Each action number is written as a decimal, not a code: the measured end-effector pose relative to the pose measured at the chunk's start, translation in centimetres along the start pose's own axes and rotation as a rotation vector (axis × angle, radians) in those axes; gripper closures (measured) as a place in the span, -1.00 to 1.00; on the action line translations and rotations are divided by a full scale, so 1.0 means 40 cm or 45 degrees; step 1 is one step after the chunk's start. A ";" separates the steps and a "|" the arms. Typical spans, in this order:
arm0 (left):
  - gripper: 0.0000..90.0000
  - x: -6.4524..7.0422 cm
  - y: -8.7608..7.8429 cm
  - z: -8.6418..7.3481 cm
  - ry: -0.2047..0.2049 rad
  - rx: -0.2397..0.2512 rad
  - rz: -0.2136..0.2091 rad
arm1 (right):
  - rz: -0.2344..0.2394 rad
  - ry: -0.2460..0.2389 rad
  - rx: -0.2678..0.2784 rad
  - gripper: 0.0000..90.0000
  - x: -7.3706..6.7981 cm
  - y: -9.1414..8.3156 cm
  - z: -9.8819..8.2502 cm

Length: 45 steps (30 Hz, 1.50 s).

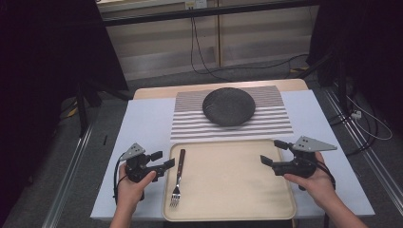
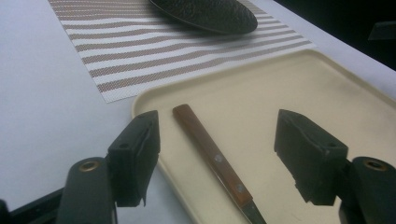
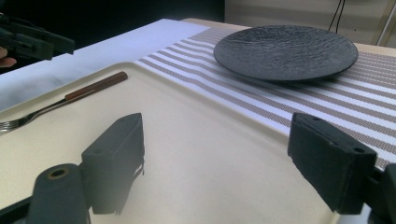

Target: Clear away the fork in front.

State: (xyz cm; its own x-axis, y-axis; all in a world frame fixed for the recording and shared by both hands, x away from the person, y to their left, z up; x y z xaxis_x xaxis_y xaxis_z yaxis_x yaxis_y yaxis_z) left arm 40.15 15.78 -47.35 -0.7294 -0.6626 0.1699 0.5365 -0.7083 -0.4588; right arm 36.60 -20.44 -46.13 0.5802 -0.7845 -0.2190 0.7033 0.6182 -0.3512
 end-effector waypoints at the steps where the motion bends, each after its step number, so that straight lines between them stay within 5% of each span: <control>1: -0.31 0.000 -0.003 0.000 0.003 0.000 0.001 | 0.001 0.003 -0.002 -0.58 0.001 -0.004 -0.004; 15: -0.64 -0.004 -0.039 -0.012 0.014 -0.014 0.000 | -0.025 0.006 -0.028 -0.58 0.018 -0.038 -0.033; 45: -0.78 -0.008 -0.053 -0.031 0.077 -0.010 0.019 | -0.064 -0.005 -0.010 -0.58 0.032 -0.084 -0.067</control>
State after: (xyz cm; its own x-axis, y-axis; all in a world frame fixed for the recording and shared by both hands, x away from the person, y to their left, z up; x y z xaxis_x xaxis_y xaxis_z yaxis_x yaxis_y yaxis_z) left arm 38.71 17.83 -47.52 -0.7457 -0.6571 0.1101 0.5446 -0.6963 -0.4675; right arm 33.86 -23.65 -47.66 0.5458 -0.8143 -0.1975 0.7283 0.5776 -0.3687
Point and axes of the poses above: each handheld gripper's, and its own axes: y roughly forward along the jaws, z roughly out of its top, x roughly to its right, the point moved 9 cm from there along y, roughly forward along the jaws, and after that the axes turned 6 degrees about y, right-handed, at the moved point
